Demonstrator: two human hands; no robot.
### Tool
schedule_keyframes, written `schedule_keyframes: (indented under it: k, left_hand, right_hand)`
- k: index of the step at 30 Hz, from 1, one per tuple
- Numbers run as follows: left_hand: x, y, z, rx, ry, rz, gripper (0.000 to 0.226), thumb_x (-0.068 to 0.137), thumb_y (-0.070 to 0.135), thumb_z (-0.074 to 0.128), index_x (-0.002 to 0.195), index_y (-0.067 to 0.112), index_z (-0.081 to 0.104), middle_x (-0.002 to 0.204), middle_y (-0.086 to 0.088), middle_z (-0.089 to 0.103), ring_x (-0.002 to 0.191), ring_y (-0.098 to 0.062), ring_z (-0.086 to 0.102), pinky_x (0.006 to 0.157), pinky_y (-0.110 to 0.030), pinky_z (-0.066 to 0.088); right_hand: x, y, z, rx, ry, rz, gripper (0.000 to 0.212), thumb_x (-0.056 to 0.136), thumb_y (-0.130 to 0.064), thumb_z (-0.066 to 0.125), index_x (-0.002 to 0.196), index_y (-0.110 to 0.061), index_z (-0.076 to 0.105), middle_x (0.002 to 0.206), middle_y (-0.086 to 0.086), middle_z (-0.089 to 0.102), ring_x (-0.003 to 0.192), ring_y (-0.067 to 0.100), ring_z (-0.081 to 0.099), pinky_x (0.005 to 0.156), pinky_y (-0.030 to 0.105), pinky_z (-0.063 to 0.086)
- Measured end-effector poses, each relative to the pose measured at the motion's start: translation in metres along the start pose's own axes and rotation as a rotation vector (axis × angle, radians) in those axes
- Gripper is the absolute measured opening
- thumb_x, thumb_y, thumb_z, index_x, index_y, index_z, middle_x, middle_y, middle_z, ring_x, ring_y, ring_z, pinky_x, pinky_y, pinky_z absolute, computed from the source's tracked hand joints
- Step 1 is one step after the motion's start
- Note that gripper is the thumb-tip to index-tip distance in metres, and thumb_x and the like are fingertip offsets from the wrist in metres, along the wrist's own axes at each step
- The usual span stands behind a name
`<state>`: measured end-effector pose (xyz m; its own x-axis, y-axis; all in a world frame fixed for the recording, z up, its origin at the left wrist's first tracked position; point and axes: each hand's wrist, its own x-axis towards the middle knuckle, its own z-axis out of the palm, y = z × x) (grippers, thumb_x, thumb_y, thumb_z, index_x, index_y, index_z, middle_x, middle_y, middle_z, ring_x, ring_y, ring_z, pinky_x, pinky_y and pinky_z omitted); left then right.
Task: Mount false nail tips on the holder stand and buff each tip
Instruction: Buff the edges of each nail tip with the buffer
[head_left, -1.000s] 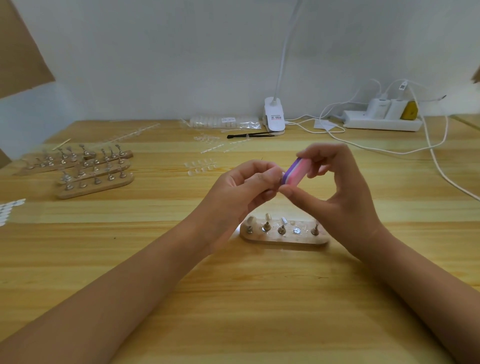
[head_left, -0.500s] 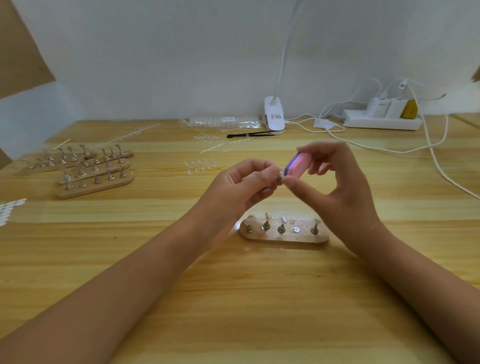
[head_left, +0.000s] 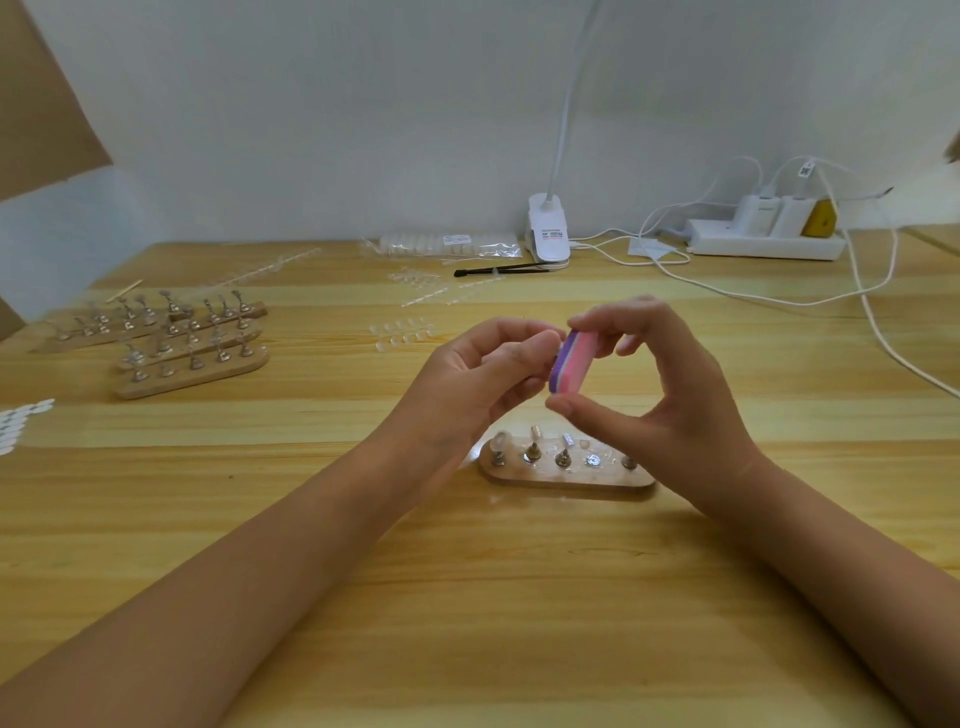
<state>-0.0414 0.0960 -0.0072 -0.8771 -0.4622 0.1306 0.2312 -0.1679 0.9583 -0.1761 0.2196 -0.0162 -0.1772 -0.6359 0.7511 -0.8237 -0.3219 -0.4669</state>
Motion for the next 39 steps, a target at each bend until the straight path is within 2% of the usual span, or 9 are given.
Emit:
schedule_keyframes:
  k: [5,9,13,17,21,25,29,33,39]
  left_hand:
    - [0.0005,0.0003,-0.0013,-0.019,-0.011,-0.009,0.017,0.076,0.03,0.07,0.088,0.018,0.066,0.079,0.004,0.068,0.075,-0.006,0.062,0.078,-0.017,0.053]
    - [-0.0002,0.0007,-0.0017,-0.044,-0.036,-0.016,0.013,0.08,0.027,0.067,0.089,0.017,0.067,0.083,0.0,0.068,0.075,-0.007,0.064,0.073,-0.015,0.052]
    - [0.0005,0.0022,-0.0027,-0.057,-0.049,-0.007,0.005,0.081,0.025,0.07,0.083,0.02,0.069,0.083,0.004,0.069,0.078,-0.006,0.063,0.079,-0.017,0.053]
    - [-0.0003,0.0014,-0.0009,-0.054,-0.061,-0.01,0.008,0.079,0.026,0.071,0.084,0.019,0.069,0.081,0.004,0.068,0.074,-0.006,0.063,0.074,-0.015,0.052]
    - [-0.0007,0.0033,-0.0014,-0.029,-0.057,0.006,0.007,0.082,0.024,0.069,0.085,0.019,0.067,0.081,0.006,0.067,0.077,-0.005,0.063,0.079,-0.016,0.052]
    - [-0.002,0.002,0.0008,0.003,-0.073,0.004,0.013,0.082,0.025,0.065,0.089,0.015,0.064,0.081,0.004,0.065,0.072,-0.006,0.061,0.073,-0.015,0.052]
    - [-0.0012,0.0027,-0.0006,0.005,-0.067,0.012,0.007,0.082,0.024,0.066,0.086,0.019,0.066,0.081,0.006,0.066,0.077,-0.006,0.061,0.081,-0.017,0.052]
    - [-0.0023,0.0009,0.0008,-0.001,-0.082,0.008,0.011,0.082,0.026,0.065,0.088,0.017,0.065,0.079,0.004,0.066,0.069,-0.005,0.061,0.071,-0.015,0.051]
    - [-0.001,0.0001,0.0006,0.029,-0.04,0.006,0.015,0.079,0.027,0.067,0.089,0.016,0.063,0.079,0.004,0.066,0.073,-0.008,0.06,0.079,-0.017,0.052]
  right_hand:
    - [0.0001,0.0009,-0.0021,-0.01,0.038,0.02,0.048,0.077,-0.04,0.075,0.115,-0.027,0.049,0.105,-0.012,0.058,0.096,0.012,0.056,0.086,0.021,0.041]
    - [-0.0022,0.0009,0.0011,-0.098,-0.023,-0.117,0.048,0.077,-0.04,0.075,0.115,-0.025,0.051,0.105,-0.01,0.056,0.095,0.013,0.056,0.088,0.032,0.042]
    - [0.0002,0.0028,-0.0027,-0.052,0.072,0.0,0.047,0.077,-0.042,0.074,0.114,-0.031,0.048,0.106,-0.016,0.054,0.095,0.005,0.052,0.086,0.026,0.043]
    - [-0.0015,0.0011,-0.0001,-0.033,0.021,-0.082,0.047,0.077,-0.036,0.076,0.115,-0.025,0.051,0.105,-0.015,0.052,0.091,0.013,0.052,0.08,0.024,0.044]
    - [0.001,0.0015,-0.0026,0.005,0.082,0.004,0.048,0.077,-0.037,0.077,0.115,-0.022,0.05,0.104,-0.012,0.053,0.09,0.016,0.054,0.079,0.032,0.047]
    - [-0.0016,0.0006,-0.0004,-0.022,0.016,-0.098,0.048,0.077,-0.035,0.078,0.115,-0.022,0.051,0.103,-0.009,0.054,0.089,0.017,0.053,0.079,0.027,0.045]
    - [-0.0004,0.0017,-0.003,0.008,0.082,0.016,0.049,0.077,-0.037,0.076,0.114,-0.019,0.051,0.103,-0.012,0.053,0.09,0.013,0.053,0.08,0.03,0.046]
    - [-0.0025,-0.0005,-0.0002,-0.047,0.01,-0.09,0.048,0.077,-0.036,0.077,0.114,-0.022,0.051,0.103,-0.005,0.055,0.09,0.018,0.054,0.08,0.026,0.044]
    - [-0.0018,0.0007,-0.0005,-0.053,0.047,-0.012,0.049,0.076,-0.039,0.076,0.113,-0.022,0.049,0.101,-0.009,0.053,0.088,0.013,0.052,0.081,0.026,0.043]
